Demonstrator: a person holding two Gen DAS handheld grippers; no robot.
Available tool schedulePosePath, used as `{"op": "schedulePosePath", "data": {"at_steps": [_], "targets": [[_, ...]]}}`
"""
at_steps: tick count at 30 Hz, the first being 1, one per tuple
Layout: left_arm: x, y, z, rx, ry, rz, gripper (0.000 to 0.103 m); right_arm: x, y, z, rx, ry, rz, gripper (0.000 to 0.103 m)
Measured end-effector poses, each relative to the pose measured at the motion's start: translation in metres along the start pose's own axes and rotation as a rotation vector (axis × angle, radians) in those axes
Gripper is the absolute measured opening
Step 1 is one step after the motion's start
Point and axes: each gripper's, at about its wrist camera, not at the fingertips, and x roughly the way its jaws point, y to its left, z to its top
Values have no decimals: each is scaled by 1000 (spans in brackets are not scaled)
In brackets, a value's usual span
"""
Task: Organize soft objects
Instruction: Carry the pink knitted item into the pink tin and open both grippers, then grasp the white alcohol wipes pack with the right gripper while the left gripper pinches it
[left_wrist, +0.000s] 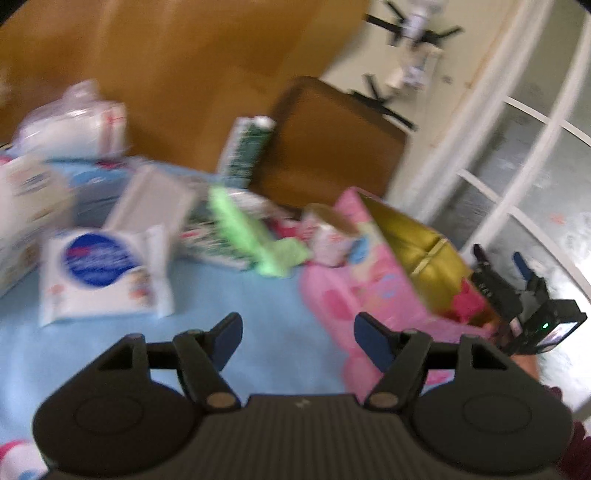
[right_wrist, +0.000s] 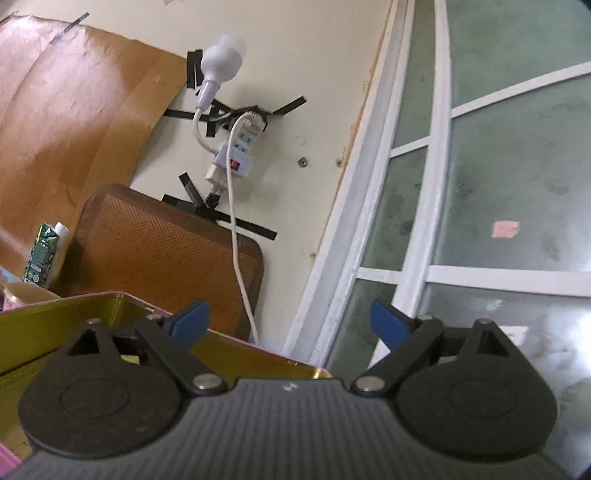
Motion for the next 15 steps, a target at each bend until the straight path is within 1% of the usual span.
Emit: {"op": "schedulePosePath", "data": {"at_steps": [2,4,5,6,7,8,9,10,11,12,14,15], "targets": [[-7,15,-3,-29,-8,45,69,9,6,1,-26,-1,8,95],[-13,29,-5,-61,-8,81,69,17,8,3,-40,20,17,95],[-17,34,-5,-69,-11,95,69,13,8,7,-24,19,-9,95],[-21,38,-5,-72,-19,111,69,4,8,14,12,-7,-44,95],[-25,43,-6,-73,-26,128,69,-7,9,24,62,-39,-59,95],[-29,49,-7,-76,-32,146,69,-19,13,33,103,-60,-39,95],[-33,57,-8,-86,-35,162,69,-30,15,44,142,-69,20,95],[-36,64,-8,-97,-37,173,69,-39,21,54,173,-63,116,95],[-39,71,-7,-109,-45,187,69,-47,33,65,196,-34,245,95],[-41,76,-6,-118,-56,202,69,-52,47,73,215,17,375,95],[-47,87,-5,-135,-86,238,68,-56,85,84,237,156,651,92],[-51,92,-5,-141,-98,255,68,-56,108,86,237,230,777,86]]}}
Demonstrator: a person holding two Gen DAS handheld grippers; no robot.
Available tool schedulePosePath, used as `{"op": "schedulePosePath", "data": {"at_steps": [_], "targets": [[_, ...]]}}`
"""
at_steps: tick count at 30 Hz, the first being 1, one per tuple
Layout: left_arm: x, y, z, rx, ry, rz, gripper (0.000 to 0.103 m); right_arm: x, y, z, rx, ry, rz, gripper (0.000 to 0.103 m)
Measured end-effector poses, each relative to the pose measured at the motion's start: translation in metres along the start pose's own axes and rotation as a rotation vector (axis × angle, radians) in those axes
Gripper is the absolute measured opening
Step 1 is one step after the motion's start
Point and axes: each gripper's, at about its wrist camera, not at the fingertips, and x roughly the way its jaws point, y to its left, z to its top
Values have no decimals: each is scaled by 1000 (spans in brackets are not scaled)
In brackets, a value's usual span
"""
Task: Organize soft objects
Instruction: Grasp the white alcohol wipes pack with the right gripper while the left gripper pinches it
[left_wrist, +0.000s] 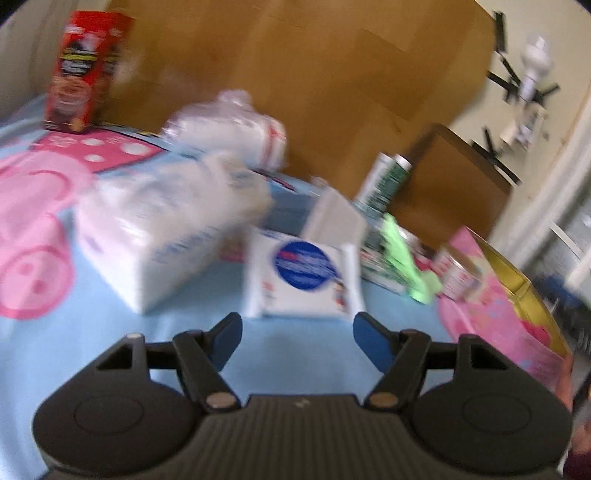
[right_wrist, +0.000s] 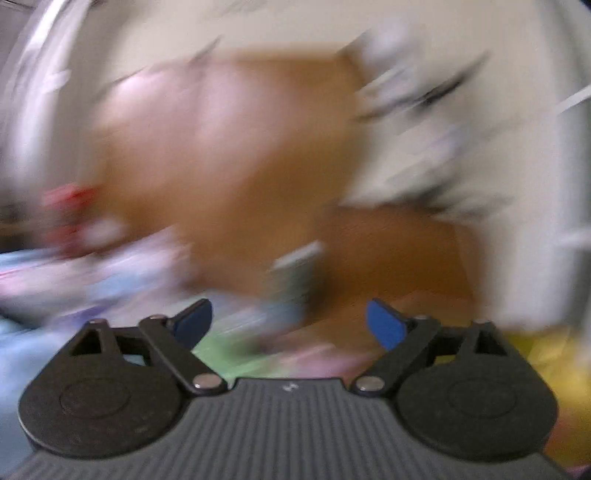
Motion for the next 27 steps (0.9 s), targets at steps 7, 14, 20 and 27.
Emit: {"op": "schedulePosePath", "data": {"at_steps": [7,14,20,27], "targets": [[17,5,16,24,-22,40,72,102,82,-10,71,304,253,74],[56,0,14,46,5,49,68,131,116,-12,31,374,325,68],[46,-10,7,55,34,-19,52,98,124,-16,-23,333,253,43],[26,-78,3,167,7,-161,52,29,101,-15,-36,154,82,42]]}}
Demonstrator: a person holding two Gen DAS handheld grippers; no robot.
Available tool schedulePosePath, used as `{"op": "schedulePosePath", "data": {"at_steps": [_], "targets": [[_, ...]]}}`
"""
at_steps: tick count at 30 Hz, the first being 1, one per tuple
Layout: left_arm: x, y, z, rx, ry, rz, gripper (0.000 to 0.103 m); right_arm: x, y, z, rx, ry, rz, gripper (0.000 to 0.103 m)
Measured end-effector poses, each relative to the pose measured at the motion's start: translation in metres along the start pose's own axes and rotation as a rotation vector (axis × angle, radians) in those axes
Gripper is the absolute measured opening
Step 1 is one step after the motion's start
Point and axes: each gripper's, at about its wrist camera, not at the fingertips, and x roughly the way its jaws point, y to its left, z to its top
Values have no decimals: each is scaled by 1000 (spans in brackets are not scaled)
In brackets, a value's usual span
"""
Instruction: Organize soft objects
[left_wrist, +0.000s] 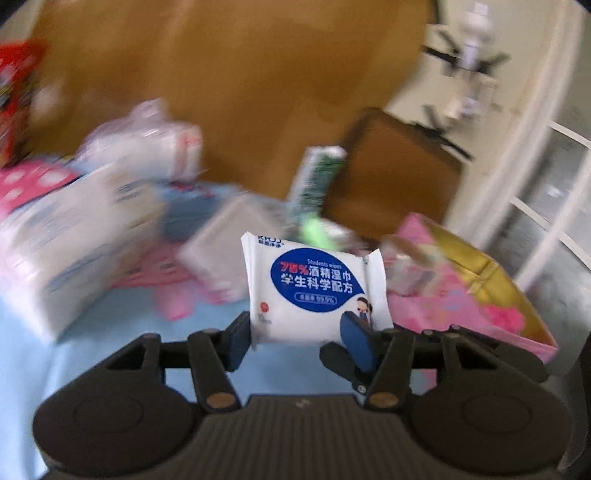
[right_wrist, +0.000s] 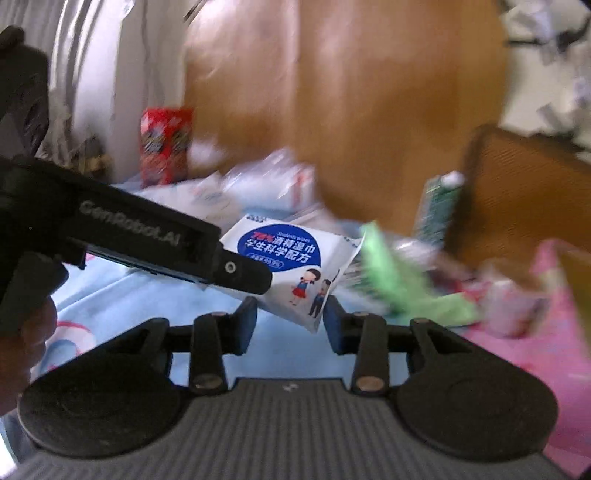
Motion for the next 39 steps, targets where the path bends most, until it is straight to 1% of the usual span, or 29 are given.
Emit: {"op": "schedulePosePath", "data": {"at_steps": [4,7,11,14,15,16,17,18,20,21,22,24,25,27,28,30,31,34,37,39], "targets": [[17,-61,18,98,-1,-117,52,-41,-40,1,35,-86,-142,42],[41,-110,27,164,25,-198,52,-64,-75,-2,80,-112,-243,42],[74,-168,25,245,47,-258,52,-88,-120,-15,171,-119,-357,43],[100,-200,22,284,57,-265,55,-92,-147,-23,234,-110,-439,46],[105,-206,20,286,68,-257,56,-92,-153,-25,259,-102,-486,49],[112,-211,19,289,80,-246,56,-92,-157,-28,285,-100,-538,58],[115,-212,17,291,84,-227,56,-93,-160,-31,307,-106,-570,62],[114,-211,17,288,75,-208,56,-93,-162,-33,326,-118,-586,65],[103,-198,18,281,39,-200,59,-101,-164,-39,354,-143,-590,65],[95,-188,18,272,17,-185,62,-101,-162,-40,355,-155,-589,65],[88,-178,19,263,4,-169,62,-99,-159,-40,351,-161,-593,65],[71,-150,20,241,-23,-138,62,-97,-153,-36,344,-191,-582,65],[62,-135,19,234,-38,-106,62,-97,-147,-33,336,-213,-563,65],[44,-102,14,226,-69,-23,62,-96,-130,-28,299,-241,-509,65],[36,-85,11,220,-83,21,62,-92,-120,-25,271,-240,-471,65],[19,-49,4,190,-98,114,62,-78,-102,-17,232,-211,-380,65],[12,-32,0,170,-102,155,62,-68,-93,-13,218,-186,-320,65],[-11,12,-9,124,-122,258,62,-36,-64,2,148,-118,-177,65],[-21,36,-21,104,-143,320,62,6,-40,25,83,-81,-64,65],[-22,49,-30,73,-151,328,60,38,-33,47,89,-42,-24,65]]}}
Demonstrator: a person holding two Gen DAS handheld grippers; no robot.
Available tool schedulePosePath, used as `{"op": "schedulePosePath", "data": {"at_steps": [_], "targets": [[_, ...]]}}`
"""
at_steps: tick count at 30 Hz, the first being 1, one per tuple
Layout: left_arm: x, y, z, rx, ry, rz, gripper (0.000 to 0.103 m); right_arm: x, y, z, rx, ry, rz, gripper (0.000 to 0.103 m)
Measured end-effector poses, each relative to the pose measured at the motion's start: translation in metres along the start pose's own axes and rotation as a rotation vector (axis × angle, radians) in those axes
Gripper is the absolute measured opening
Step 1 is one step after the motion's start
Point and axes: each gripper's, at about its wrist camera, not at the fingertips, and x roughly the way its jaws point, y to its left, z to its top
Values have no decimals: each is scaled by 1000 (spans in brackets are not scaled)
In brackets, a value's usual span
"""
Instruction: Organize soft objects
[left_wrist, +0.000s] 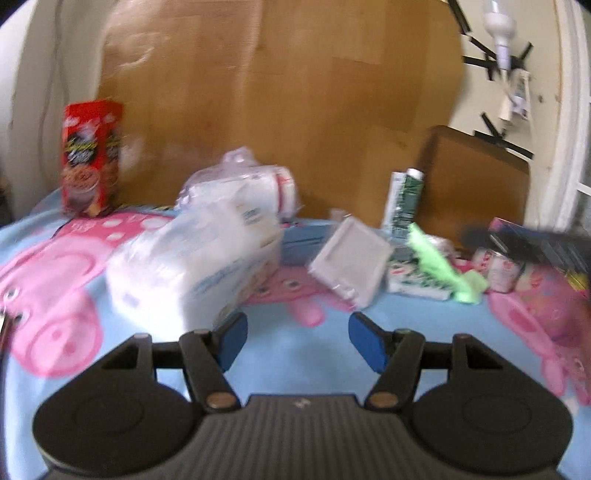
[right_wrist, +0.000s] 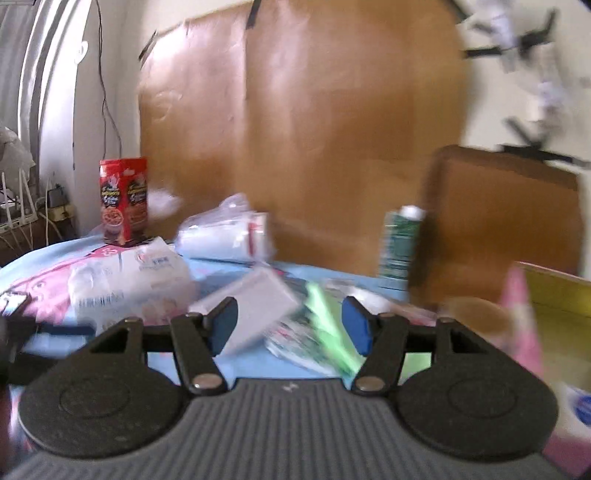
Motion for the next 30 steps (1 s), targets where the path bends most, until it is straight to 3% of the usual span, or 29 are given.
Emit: {"op": "schedulePosePath", "data": {"at_steps": [7,10,16,21,23,25,27,30], "targets": [[-3,10,2,-40,-15,-43,64,130,-3,47,140,262,0,65],[-3,17,0,-87,-9,-60,64,151,-4,43,168,351,-2,64],[6,45,-1,-266,49,-95,67,115,0,17,219,436,153,44],[8,65,-5,-375,56,-156,67,48,16,-18,152,413,311,45],[8,64,-5,-368,56,-156,69,23,21,-27,100,355,327,49],[6,64,-5,-366,44,-179,74,7,27,-35,38,296,308,75],[4,65,-4,-370,28,-189,94,2,33,-41,-31,249,275,88],[6,60,1,-349,29,-178,97,15,40,-41,-124,244,249,89]]}}
